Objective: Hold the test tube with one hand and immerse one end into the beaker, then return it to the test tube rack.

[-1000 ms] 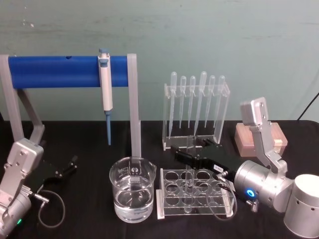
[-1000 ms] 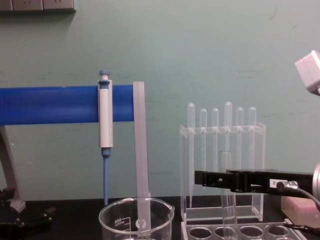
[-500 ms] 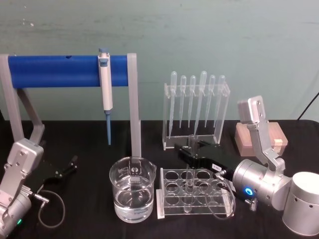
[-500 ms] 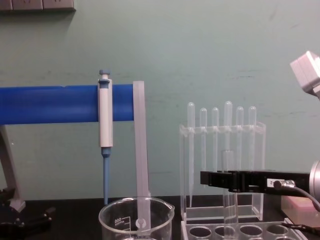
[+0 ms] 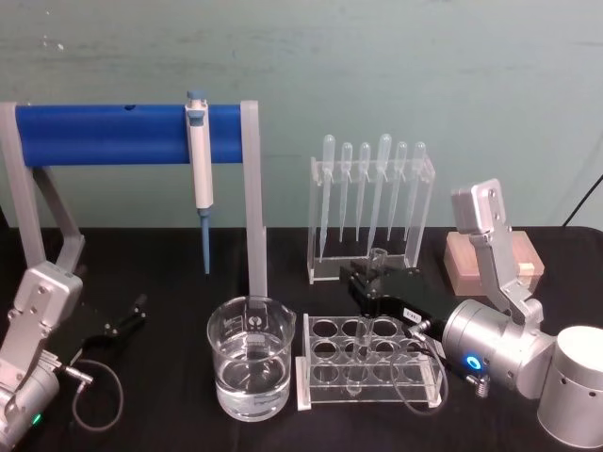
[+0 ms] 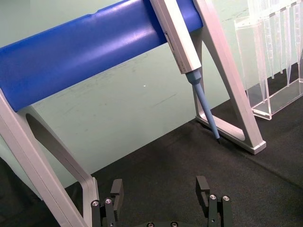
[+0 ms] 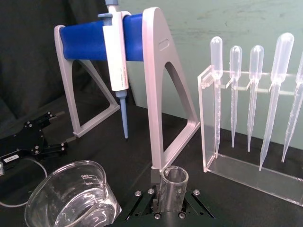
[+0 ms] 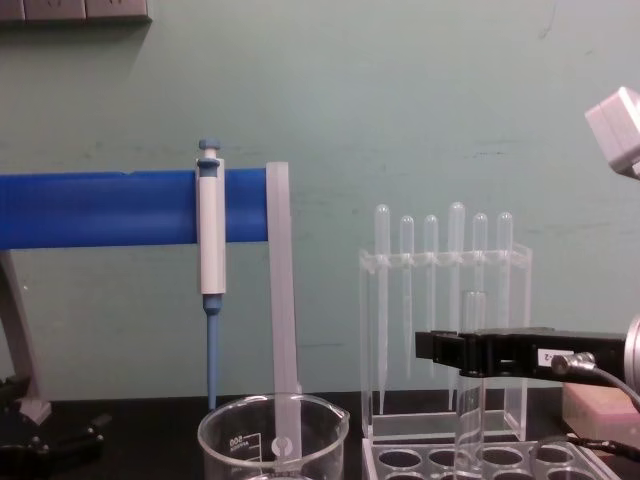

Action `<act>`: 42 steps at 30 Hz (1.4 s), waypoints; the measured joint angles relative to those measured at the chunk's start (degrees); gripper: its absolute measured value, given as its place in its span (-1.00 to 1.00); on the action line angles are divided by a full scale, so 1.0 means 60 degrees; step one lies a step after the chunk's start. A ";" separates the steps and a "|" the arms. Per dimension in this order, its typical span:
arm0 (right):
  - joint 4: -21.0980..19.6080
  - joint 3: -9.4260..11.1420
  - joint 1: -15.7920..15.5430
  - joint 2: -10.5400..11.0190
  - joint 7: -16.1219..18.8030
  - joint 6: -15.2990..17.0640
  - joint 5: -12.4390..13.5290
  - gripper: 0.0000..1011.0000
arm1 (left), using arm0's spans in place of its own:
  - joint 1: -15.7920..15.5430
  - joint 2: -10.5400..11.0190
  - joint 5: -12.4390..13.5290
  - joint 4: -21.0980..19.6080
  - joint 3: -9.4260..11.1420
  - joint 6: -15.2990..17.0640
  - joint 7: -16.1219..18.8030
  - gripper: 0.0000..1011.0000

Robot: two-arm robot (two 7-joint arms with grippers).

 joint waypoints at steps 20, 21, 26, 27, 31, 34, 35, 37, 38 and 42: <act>-0.1259 -0.0101 -0.0466 0.0398 -0.0139 -0.0726 -0.1487 -0.75 | 0.0000 0.0000 0.0000 0.0000 0.0000 0.0000 0.0000 0.98; -0.1325 -0.0101 -0.0494 0.0422 -0.0133 -0.0759 -0.1540 -0.75 | 0.0000 0.0000 0.0000 0.0000 0.0000 0.0000 0.0000 0.98; -0.1776 -0.0046 -0.0651 0.0546 -0.0004 -0.0867 -0.1778 -0.75 | 0.0000 0.0000 0.0000 0.0000 0.0000 0.0000 0.0000 0.98; -0.1841 -0.0029 -0.0667 0.0560 0.0013 -0.0878 -0.1804 -0.74 | 0.0000 0.0000 0.0000 0.0000 0.0001 0.0000 0.0000 0.98; -0.2107 0.0074 -0.0726 0.0604 0.0124 -0.0911 -0.1908 -0.75 | -0.0001 0.0000 0.0000 0.0000 0.0001 0.0000 0.0000 0.98; -0.2268 0.0181 -0.0742 0.0607 0.0180 -0.0910 -0.1943 -0.75 | 0.0000 0.0000 0.0000 0.0000 0.0000 0.0000 0.0000 0.98; -0.2299 0.0206 -0.0744 0.0605 0.0199 -0.0908 -0.1949 -0.75 | 0.0000 0.0000 0.0000 0.0000 0.0000 0.0000 -0.0001 0.98; -0.2374 0.0283 -0.0746 0.0588 0.0237 -0.0893 -0.1959 -0.75 | 0.0000 0.0000 0.0000 0.0001 0.0001 0.0000 0.0000 0.98; -0.2395 0.0307 -0.0747 0.0580 0.0264 -0.0880 -0.1959 -0.75 | 0.0000 0.0000 0.0000 0.0000 0.0001 0.0000 0.0000 0.98; -0.2453 0.0404 -0.0746 0.0542 0.0314 -0.0829 -0.1950 -0.75 | 0.0000 0.0000 -0.0001 0.0000 0.0000 0.0000 0.0000 0.98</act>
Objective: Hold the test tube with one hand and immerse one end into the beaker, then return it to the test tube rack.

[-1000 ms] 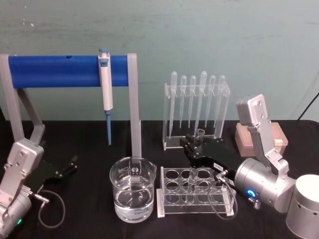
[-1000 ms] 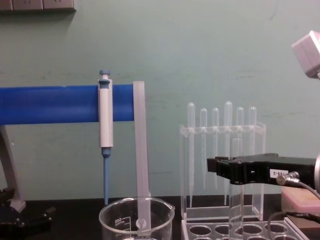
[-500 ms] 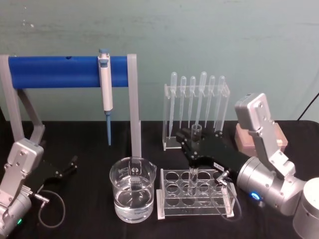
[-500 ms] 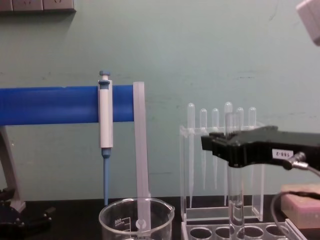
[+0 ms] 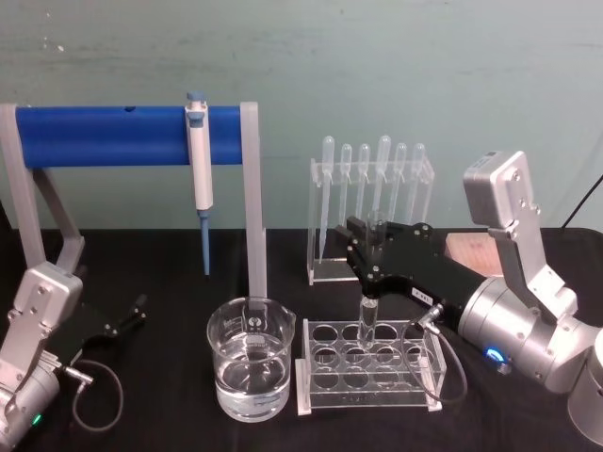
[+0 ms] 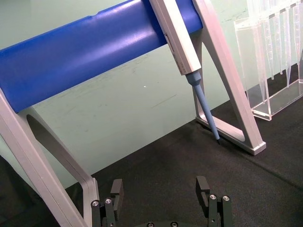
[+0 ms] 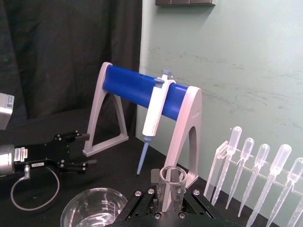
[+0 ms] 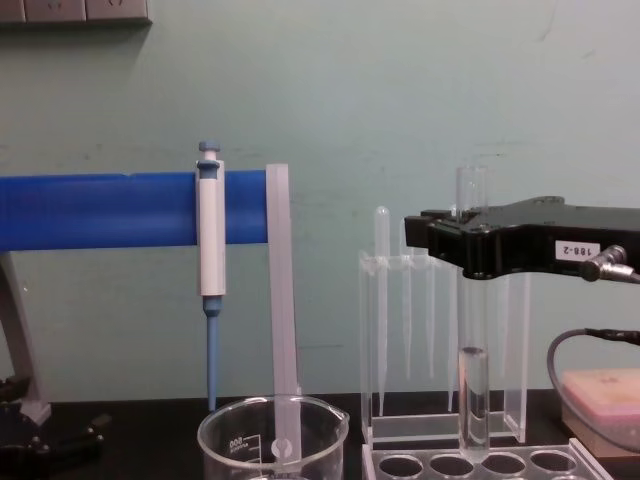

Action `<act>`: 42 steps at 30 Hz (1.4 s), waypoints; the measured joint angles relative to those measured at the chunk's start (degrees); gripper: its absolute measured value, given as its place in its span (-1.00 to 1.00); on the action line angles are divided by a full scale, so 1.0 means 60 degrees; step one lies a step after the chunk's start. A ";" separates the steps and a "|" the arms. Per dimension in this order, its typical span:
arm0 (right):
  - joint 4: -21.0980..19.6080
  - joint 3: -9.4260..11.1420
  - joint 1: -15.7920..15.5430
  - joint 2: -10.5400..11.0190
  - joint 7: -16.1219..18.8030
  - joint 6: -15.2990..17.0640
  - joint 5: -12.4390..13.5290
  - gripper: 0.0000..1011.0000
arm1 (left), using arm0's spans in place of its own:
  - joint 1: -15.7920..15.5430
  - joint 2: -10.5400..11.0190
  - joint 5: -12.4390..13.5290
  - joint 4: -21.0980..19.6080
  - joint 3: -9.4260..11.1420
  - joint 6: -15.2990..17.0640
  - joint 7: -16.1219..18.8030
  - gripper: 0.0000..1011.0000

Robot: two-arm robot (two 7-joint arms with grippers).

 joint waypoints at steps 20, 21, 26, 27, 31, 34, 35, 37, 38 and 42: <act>0.0064 0.0085 0.0009 -0.0093 0.0032 0.0087 0.0042 -0.75 | -0.0001 0.0000 0.0000 0.0000 0.0000 0.0000 0.0000 0.98; 0.0064 0.0084 0.0009 -0.0093 0.0032 0.0086 0.0043 -0.75 | 0.0000 0.0000 0.0001 0.0000 -0.0001 0.0000 0.0000 0.98; 0.0063 0.0077 0.0015 -0.0089 0.0030 0.0083 0.0047 -0.75 | 0.0000 0.0000 0.0001 0.0000 0.0000 0.0000 0.0000 0.98; 0.0062 0.0076 0.0014 -0.0089 0.0030 0.0083 0.0047 -0.75 | -0.0001 0.0000 0.0001 0.0000 0.0000 0.0000 0.0000 0.98; 0.0063 0.0072 0.0015 -0.0085 0.0029 0.0080 0.0048 -0.75 | 0.0000 0.0000 0.0001 0.0000 0.0000 0.0000 0.0000 0.98; 0.0063 0.0071 0.0015 -0.0082 0.0030 0.0078 0.0048 -0.75 | 0.0000 0.0000 0.0001 0.0000 0.0000 0.0000 0.0000 0.98; 0.0062 0.0071 0.0015 -0.0082 0.0029 0.0077 0.0048 -0.75 | 0.0000 0.0000 0.0001 0.0000 0.0000 0.0000 0.0000 0.98; 0.0063 0.0071 0.0015 -0.0082 0.0029 0.0077 0.0048 -0.75 | 0.0000 0.0000 0.0001 0.0000 0.0000 0.0000 0.0000 0.98; 0.0063 0.0071 0.0015 -0.0082 0.0029 0.0077 0.0048 -0.75 | 0.0000 0.0000 0.0001 0.0000 0.0000 0.0000 0.0000 0.98; 0.0068 0.0070 0.0029 -0.0122 0.0031 0.0070 0.0048 -0.75 | -0.0001 0.0000 0.0001 0.0000 0.0000 0.0000 0.0000 0.98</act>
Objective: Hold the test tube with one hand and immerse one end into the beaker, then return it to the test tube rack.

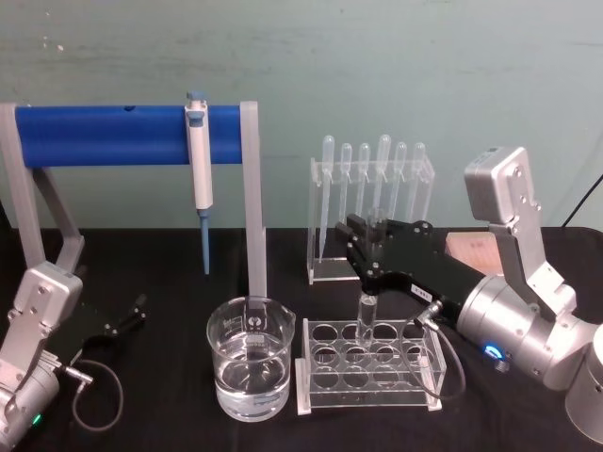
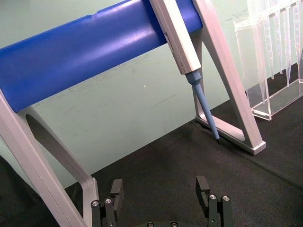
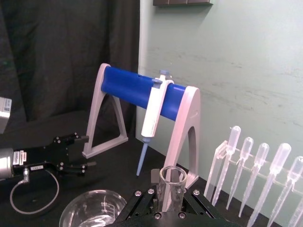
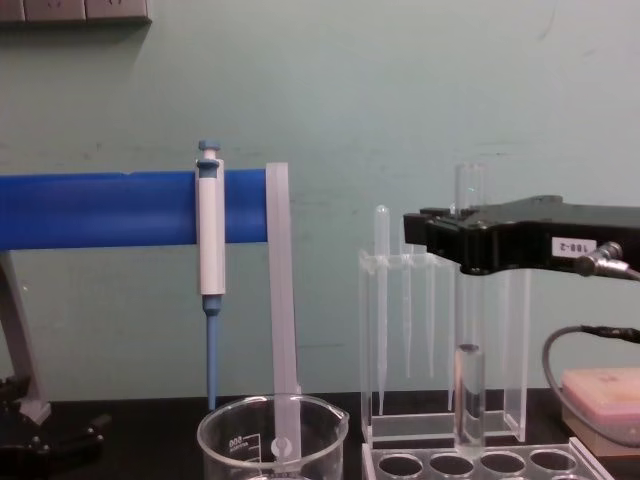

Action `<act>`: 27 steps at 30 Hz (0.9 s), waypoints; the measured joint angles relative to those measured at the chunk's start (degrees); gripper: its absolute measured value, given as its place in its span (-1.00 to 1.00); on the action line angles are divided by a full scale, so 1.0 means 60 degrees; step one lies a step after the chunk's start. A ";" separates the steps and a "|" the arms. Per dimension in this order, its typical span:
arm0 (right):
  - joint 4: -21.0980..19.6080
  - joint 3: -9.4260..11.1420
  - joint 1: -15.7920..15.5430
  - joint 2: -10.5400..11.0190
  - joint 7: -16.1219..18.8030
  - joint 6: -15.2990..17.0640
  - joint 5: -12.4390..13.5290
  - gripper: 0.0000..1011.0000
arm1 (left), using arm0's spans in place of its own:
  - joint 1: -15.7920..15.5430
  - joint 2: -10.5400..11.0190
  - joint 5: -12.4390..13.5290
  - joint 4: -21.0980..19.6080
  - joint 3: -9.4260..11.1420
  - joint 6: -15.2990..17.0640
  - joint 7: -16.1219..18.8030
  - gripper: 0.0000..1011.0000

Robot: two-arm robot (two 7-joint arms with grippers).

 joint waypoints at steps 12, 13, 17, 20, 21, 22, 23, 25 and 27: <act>0.0261 -0.0626 0.0926 -0.0635 0.0219 0.0086 -0.0228 -0.75 | 0.0001 0.0000 0.0000 0.0000 0.0000 0.0000 0.0000 0.98; 0.0294 -0.0674 0.1001 -0.0692 0.0228 0.0094 -0.0239 -0.75 | 0.0000 0.0000 0.0000 0.0000 0.0000 0.0000 0.0000 0.98; 0.0574 -0.0974 0.1446 -0.1066 0.0253 0.0135 -0.0352 -0.75 | 0.0001 0.0000 0.0000 0.0000 0.0000 0.0000 0.0001 0.98; 0.0819 -0.1146 0.1678 -0.1308 0.0276 0.0135 -0.0409 -0.75 | 0.0001 0.0000 0.0000 0.0000 0.0000 -0.0001 0.0000 0.98; 0.0897 -0.1195 0.1735 -0.1373 0.0282 0.0135 -0.0430 -0.75 | 0.0000 0.0000 0.0000 0.0000 0.0000 0.0000 0.0000 0.98; 0.0977 -0.1238 0.1787 -0.1434 0.0285 0.0136 -0.0449 -0.75 | 0.0000 0.0000 0.0000 0.0000 0.0001 0.0000 0.0000 0.98; 0.1052 -0.1281 0.1837 -0.1496 0.0287 0.0135 -0.0458 -0.75 | 0.0000 0.0000 0.0000 0.0000 0.0000 0.0000 0.0000 0.98; 0.1284 -0.1394 0.1957 -0.1664 0.0292 0.0124 -0.0497 -0.75 | 0.0000 0.0000 0.0000 0.0000 0.0000 0.0000 0.0000 0.98; 0.1429 -0.1461 0.2023 -0.1761 0.0293 0.0105 -0.0533 -0.75 | 0.0001 0.0000 0.0000 0.0000 0.0000 0.0000 0.0000 0.98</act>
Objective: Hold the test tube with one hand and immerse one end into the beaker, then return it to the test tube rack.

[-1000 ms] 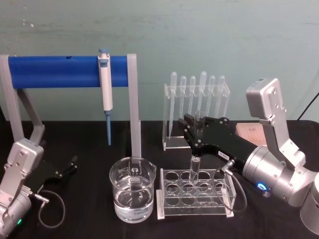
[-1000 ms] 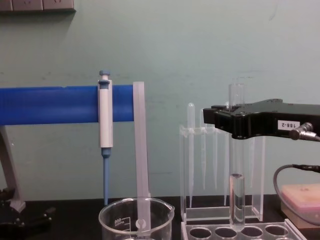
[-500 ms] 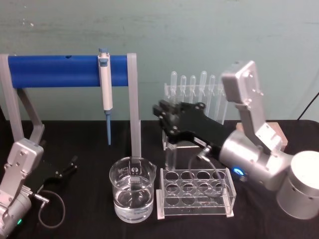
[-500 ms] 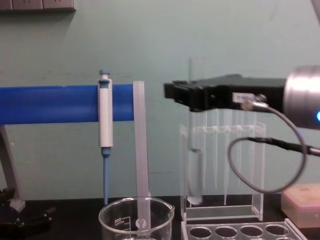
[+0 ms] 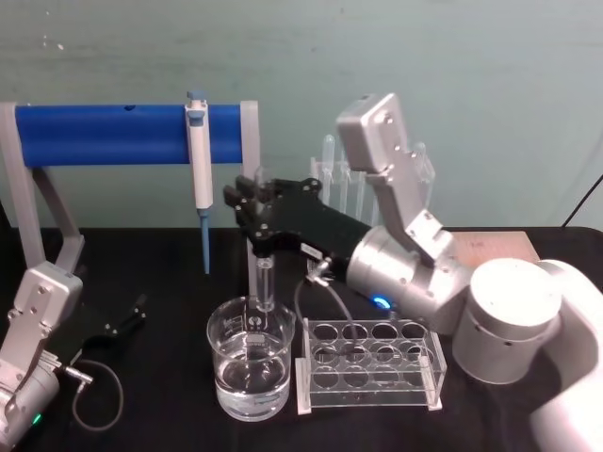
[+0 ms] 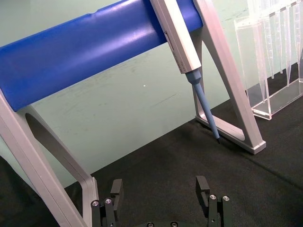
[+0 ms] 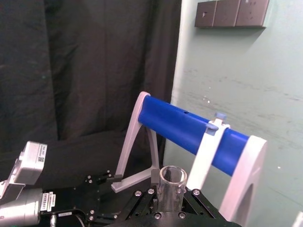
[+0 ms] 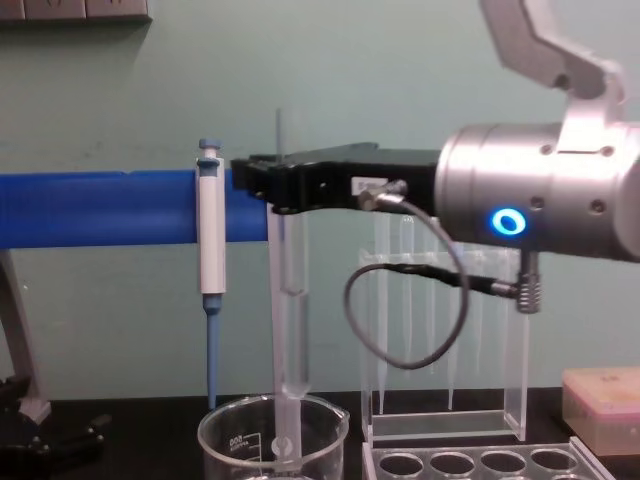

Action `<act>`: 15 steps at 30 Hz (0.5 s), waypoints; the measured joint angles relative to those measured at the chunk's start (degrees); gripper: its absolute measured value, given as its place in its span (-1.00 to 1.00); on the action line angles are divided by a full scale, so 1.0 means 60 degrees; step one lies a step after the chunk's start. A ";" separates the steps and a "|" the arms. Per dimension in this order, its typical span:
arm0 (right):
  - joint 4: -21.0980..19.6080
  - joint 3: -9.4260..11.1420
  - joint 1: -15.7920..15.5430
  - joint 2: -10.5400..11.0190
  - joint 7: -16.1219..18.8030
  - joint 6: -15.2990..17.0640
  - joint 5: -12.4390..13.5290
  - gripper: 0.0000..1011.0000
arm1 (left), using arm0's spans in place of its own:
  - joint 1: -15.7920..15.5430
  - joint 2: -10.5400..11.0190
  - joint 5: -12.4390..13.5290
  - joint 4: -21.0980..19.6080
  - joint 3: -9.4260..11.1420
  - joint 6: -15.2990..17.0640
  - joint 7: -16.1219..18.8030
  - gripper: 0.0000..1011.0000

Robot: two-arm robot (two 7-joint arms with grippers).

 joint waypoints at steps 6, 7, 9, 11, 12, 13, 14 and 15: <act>0.0593 -0.0235 0.0140 -0.0310 -0.0003 -0.0193 -0.0202 -0.75 | -0.0001 0.0000 0.0000 0.0000 0.0000 0.0000 0.0000 0.98; 0.0649 -0.0254 0.0140 -0.0331 -0.0004 -0.0211 -0.0225 -0.75 | -0.0001 0.0000 0.0000 0.0000 0.0000 0.0000 0.0000 0.98; 0.0738 -0.0284 0.0140 -0.0361 -0.0003 -0.0246 -0.0268 -0.75 | -0.0001 0.0000 0.0000 0.0000 0.0000 0.0000 0.0000 0.98; 0.0875 -0.0320 0.0097 -0.0410 -0.0004 -0.0348 -0.0330 -0.75 | -0.0001 0.0000 0.0000 0.0000 0.0000 0.0000 -0.0001 0.98; 0.0922 -0.0330 0.0075 -0.0424 -0.0004 -0.0391 -0.0358 -0.75 | 0.0000 0.0000 0.0000 0.0000 0.0000 0.0000 0.0000 0.98; 0.1022 -0.0350 0.0028 -0.0453 -0.0002 -0.0484 -0.0401 -0.75 | 0.0000 0.0000 0.0000 0.0000 0.0000 0.0000 0.0000 0.98; 0.1073 -0.0360 0.0000 -0.0467 0.0000 -0.0535 -0.0425 -0.75 | 0.0000 0.0000 0.0000 0.0000 0.0000 0.0000 0.0000 0.98; 0.1120 -0.0368 -0.0028 -0.0483 0.0002 -0.0591 -0.0443 -0.75 | 0.0000 0.0000 0.0000 0.0000 0.0000 0.0000 0.0000 0.98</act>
